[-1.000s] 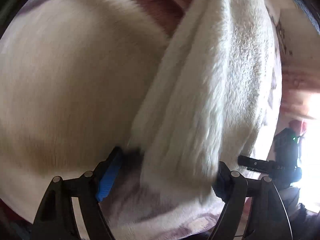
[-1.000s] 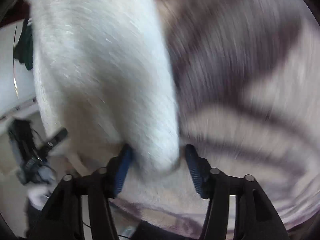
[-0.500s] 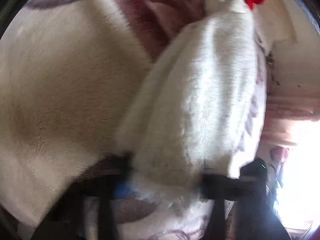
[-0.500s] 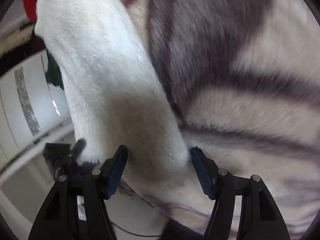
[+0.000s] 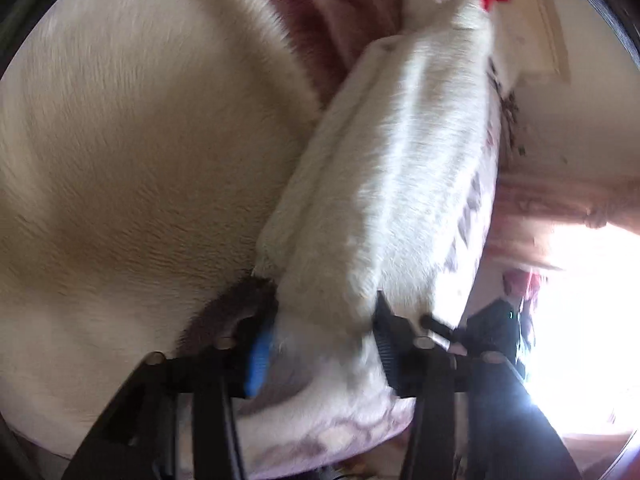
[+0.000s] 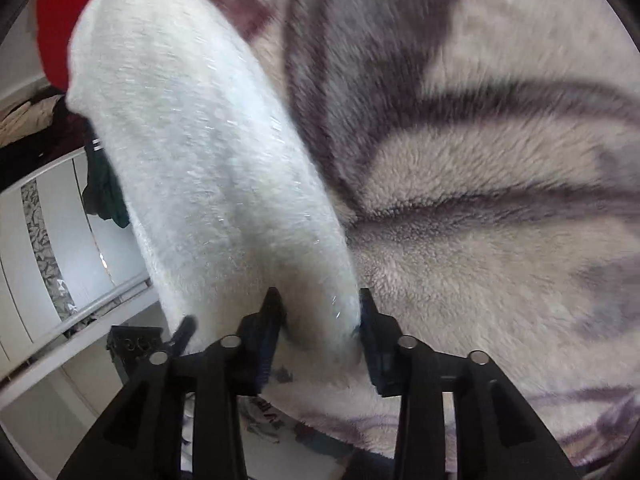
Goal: Fold large clothes
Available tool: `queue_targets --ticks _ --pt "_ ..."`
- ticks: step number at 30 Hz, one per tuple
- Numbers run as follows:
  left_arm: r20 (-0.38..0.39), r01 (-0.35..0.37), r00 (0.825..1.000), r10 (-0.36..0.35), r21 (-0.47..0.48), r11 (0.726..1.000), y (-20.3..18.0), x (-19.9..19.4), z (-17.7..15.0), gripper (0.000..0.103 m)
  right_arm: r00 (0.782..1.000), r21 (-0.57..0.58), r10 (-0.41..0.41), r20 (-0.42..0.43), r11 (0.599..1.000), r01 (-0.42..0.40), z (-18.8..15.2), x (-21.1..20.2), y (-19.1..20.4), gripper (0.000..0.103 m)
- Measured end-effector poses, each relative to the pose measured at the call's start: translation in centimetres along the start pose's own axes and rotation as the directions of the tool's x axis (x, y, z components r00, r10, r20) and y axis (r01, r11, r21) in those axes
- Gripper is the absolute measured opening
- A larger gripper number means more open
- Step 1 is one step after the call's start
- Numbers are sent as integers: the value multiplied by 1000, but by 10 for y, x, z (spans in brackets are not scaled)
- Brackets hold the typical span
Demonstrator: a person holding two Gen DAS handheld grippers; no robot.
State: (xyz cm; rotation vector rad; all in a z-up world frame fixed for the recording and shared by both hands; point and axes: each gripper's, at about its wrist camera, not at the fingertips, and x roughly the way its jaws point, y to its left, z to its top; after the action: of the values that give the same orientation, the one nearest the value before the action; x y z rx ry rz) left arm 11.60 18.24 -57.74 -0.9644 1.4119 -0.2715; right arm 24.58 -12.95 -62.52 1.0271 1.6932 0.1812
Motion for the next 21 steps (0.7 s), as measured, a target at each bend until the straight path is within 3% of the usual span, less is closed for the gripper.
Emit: queue_targets --ticks 1,3,5,7,10,15,17,18,19,21 --pt "-8 -12 1000 13 32 999 -1 -8 3 61 1000 -13 -23 18 1000 23 -5 -8 4 58" --pt "-8 -58 998 59 90 994 3 -17 13 69 998 -19 -19 53 1000 20 -10 -17 8 63" --pt "-26 -51 998 54 123 991 11 -15 25 69 997 -10 23 68 1000 -23 -14 -22 0 64" --pt "-37 6 999 -2 115 993 18 -6 47 69 993 -8 69 96 998 -69 -14 -27 -6 64" --pt "-62 102 994 -94 142 985 5 37 69 69 983 -3 116 140 993 -116 10 -40 -52 67" --pt "-79 129 990 -114 225 966 -11 74 79 69 969 -13 197 151 980 -197 50 -29 -53 69" --pt "-36 100 995 -94 264 959 -15 73 73 63 969 -3 224 101 974 -225 66 -4 -48 69" --pt "-20 90 996 -88 276 957 -18 71 67 35 968 1 235 87 972 -236 71 4 -46 70" --pt "-9 91 996 -92 275 957 -16 68 63 17 968 -7 238 81 971 -238 71 6 -44 69" --pt "22 116 992 -126 245 962 -16 62 61 13 976 -56 204 74 978 -200 67 15 -32 43"
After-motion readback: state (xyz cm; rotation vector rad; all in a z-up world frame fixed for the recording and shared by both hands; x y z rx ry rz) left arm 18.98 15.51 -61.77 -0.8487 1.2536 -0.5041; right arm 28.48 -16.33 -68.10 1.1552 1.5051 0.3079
